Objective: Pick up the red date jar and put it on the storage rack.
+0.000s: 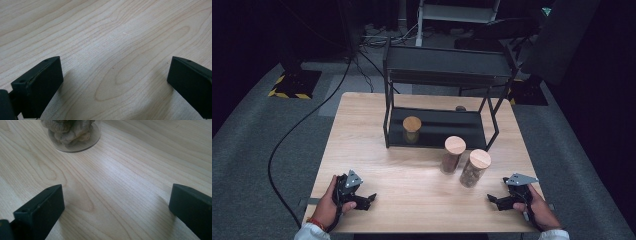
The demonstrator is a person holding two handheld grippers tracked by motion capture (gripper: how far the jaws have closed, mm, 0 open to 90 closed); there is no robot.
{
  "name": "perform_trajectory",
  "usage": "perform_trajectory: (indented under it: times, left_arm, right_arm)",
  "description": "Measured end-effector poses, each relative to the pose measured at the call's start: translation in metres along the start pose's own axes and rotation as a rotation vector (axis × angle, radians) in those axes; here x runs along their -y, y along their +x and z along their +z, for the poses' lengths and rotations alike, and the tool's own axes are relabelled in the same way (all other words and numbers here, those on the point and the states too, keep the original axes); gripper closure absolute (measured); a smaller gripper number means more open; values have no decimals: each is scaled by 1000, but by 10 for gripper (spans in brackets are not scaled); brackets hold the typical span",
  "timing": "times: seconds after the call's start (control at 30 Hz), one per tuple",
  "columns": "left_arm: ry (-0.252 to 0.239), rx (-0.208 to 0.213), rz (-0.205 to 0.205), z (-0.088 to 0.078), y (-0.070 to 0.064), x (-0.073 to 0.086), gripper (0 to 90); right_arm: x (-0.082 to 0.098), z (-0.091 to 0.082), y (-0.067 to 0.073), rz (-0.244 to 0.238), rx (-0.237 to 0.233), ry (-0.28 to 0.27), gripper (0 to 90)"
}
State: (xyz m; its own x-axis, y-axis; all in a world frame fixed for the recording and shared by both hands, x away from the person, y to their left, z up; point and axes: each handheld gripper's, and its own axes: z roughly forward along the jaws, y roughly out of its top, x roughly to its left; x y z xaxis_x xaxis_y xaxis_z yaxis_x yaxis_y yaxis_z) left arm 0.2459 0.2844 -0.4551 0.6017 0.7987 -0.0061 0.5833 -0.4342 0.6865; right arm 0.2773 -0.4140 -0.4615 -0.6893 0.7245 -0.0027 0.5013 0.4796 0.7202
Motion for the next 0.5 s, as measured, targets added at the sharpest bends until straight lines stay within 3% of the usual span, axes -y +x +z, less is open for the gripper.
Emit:
perform_trajectory:
  times: [0.5]
  left_arm:
    - [1, 0, 0, 0, 0, 0, 0]
  right_arm:
    - [-1, -1, 2, 4, 7, 3, 4]
